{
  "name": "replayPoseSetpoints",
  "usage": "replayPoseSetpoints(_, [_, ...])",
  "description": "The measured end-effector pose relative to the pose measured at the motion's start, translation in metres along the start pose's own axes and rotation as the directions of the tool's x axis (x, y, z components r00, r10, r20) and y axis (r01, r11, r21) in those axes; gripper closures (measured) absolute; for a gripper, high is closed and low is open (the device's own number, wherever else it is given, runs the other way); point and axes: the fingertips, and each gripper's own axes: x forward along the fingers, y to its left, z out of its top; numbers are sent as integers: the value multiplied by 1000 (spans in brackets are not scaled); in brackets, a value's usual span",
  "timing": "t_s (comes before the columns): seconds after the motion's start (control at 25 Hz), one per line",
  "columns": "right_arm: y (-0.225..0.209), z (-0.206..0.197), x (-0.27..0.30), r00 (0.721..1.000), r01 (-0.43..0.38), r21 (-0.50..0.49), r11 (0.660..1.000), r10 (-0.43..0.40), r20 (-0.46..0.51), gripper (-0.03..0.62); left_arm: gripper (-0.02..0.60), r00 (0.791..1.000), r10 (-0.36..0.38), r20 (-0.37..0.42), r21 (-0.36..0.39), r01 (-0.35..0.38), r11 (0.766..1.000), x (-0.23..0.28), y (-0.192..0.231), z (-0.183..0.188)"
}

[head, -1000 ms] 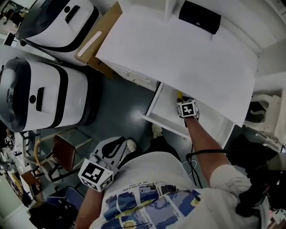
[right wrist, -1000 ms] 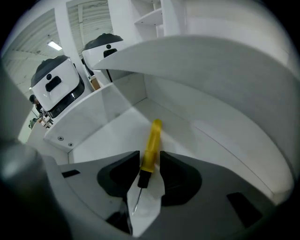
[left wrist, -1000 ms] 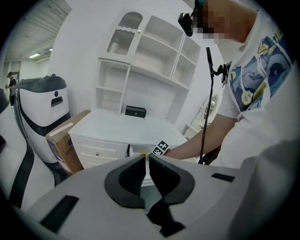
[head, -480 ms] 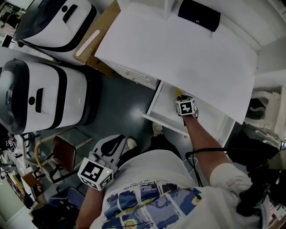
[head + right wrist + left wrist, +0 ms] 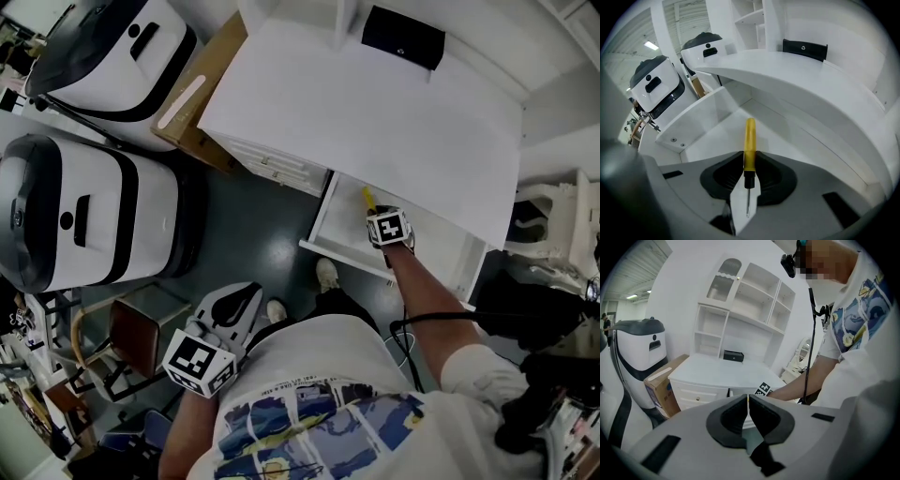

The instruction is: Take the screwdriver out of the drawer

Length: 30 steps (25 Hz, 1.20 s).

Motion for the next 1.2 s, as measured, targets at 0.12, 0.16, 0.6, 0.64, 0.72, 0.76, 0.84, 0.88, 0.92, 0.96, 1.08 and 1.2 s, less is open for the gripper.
replayPoseSetpoints(0.12, [9,-1,-11,1000,-2,-22,1000,2,2,496,566,1000,-19,13,11,19,1000,-7,1,-2])
replayPoseSetpoints(0.16, [13,-1,-15,1000,-3,-31,1000,3,3,496,566,1000,-27,16,16,27,1000,-10,1,-2])
replayPoseSetpoints(0.6, [38,-2,-64,1000,8,-58,998,-6,28,497,566,994,-91,65,46,88,995,-42,2,-13])
replayPoseSetpoints(0.64, [40,-3,-68,999,11,-62,998,-9,31,497,566,993,-95,70,46,92,995,-45,2,-15])
replayPoseSetpoints(0.72, [45,-4,-77,999,17,-69,997,-14,39,497,566,992,-104,78,50,100,994,-51,2,-17])
replayPoseSetpoints(0.76, [47,-4,-81,999,20,-72,997,-17,43,497,566,991,-110,81,52,106,993,-54,2,-19])
replayPoseSetpoints(0.84, [53,-5,-89,999,24,-73,997,-20,51,497,566,989,-121,86,56,116,992,-61,1,-23])
replayPoseSetpoints(0.88, [56,-6,-94,998,26,-71,997,-22,54,497,566,988,-125,89,57,120,991,-64,1,-25])
replayPoseSetpoints(0.92, [58,-7,-98,998,29,-69,997,-25,59,497,566,987,-129,92,59,124,990,-68,1,-27])
replayPoseSetpoints(0.96, [60,-7,-103,997,32,-65,997,-28,65,497,566,986,-134,95,63,128,990,-71,0,-29])
replayPoseSetpoints(1.08, [67,-10,-119,996,38,-50,998,-34,83,497,566,984,-146,100,81,138,987,-81,-4,-34])
replayPoseSetpoints(1.2, [79,-14,-134,994,33,-36,999,-29,104,497,566,982,-154,107,94,144,985,-92,-6,-40])
